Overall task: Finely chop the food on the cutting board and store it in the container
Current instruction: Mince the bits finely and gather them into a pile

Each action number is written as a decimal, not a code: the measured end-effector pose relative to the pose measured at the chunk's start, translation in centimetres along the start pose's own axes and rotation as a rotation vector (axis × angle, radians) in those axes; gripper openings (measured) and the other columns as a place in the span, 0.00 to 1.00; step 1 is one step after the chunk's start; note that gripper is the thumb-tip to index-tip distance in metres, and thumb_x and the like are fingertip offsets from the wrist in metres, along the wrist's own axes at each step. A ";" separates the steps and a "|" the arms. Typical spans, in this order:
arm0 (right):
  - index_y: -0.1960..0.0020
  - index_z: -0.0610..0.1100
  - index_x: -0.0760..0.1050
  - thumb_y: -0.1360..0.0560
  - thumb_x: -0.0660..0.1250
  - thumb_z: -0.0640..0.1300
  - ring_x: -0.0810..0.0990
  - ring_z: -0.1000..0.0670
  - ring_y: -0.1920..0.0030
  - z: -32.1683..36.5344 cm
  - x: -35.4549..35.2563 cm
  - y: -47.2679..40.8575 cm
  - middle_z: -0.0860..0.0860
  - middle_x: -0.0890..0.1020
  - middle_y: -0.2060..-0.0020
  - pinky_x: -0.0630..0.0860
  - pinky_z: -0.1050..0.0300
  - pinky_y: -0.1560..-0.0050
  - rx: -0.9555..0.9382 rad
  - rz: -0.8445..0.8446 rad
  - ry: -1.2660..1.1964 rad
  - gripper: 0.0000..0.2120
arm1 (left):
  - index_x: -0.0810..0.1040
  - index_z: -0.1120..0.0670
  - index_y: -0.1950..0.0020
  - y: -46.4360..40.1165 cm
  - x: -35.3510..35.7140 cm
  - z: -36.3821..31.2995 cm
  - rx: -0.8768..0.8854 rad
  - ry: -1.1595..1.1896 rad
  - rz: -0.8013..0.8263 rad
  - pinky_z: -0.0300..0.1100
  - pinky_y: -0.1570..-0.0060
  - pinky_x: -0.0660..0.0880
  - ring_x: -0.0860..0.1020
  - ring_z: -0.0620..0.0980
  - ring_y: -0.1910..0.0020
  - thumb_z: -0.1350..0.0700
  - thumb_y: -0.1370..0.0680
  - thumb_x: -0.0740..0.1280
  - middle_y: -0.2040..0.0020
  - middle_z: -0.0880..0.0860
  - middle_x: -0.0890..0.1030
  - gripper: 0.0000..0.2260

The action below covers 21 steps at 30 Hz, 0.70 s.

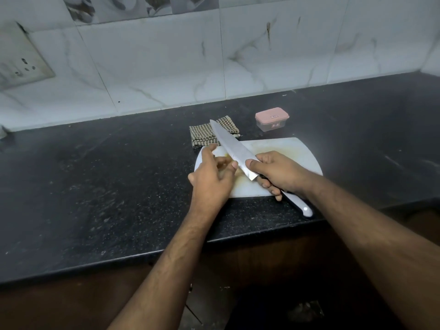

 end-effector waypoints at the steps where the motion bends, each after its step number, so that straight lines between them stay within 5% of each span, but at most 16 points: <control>1: 0.51 0.42 0.73 0.16 0.60 0.52 0.65 0.51 0.80 0.0 0.0 0.0 0.48 0.71 0.74 0.69 0.60 0.79 -0.001 -0.001 -0.003 0.13 | 0.62 0.46 0.24 -0.2 0.3 0.0 -0.020 0.043 0.004 0.55 0.27 0.62 0.79 0.43 0.40 0.46 0.20 0.69 0.49 0.36 0.84 0.27; 4: 0.52 0.43 0.72 0.16 0.59 0.53 0.65 0.52 0.80 0.1 0.0 0.0 0.48 0.71 0.75 0.69 0.60 0.78 0.000 0.002 -0.006 0.14 | 0.54 0.44 0.21 -0.8 1.2 0.4 -0.087 0.189 0.045 0.59 0.29 0.69 0.80 0.49 0.37 0.44 0.21 0.68 0.52 0.33 0.84 0.33; 7: 0.51 0.42 0.73 0.16 0.59 0.52 0.65 0.52 0.80 0.1 -0.1 0.0 0.49 0.70 0.75 0.69 0.60 0.79 0.003 0.005 -0.008 0.14 | 0.51 0.46 0.17 -1.1 1.5 0.7 -0.167 0.311 0.050 0.55 0.33 0.75 0.83 0.45 0.43 0.53 0.18 0.68 0.49 0.40 0.86 0.35; 16: 0.52 0.44 0.73 0.16 0.60 0.52 0.64 0.53 0.80 -0.3 -0.4 -0.2 0.49 0.70 0.74 0.68 0.61 0.80 0.011 -0.041 -0.092 0.13 | 0.58 0.47 0.22 -1.3 1.8 0.6 -0.056 0.184 0.044 0.65 0.32 0.69 0.83 0.42 0.49 0.57 0.20 0.60 0.56 0.39 0.86 0.27; 21: 0.52 0.45 0.72 0.16 0.60 0.53 0.63 0.54 0.80 -0.5 -1.2 0.1 0.50 0.69 0.74 0.67 0.61 0.81 0.000 -0.098 -0.189 0.12 | 0.68 0.41 0.32 -0.9 1.6 0.4 0.007 0.111 0.020 0.63 0.36 0.72 0.82 0.39 0.48 0.57 0.18 0.65 0.56 0.35 0.85 0.18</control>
Point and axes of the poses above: each hand's wrist, its own y-axis away from the middle knuckle, its own x-axis out of the palm, z = x × y, the point moved 6 cm from there along -y, towards the middle knuckle
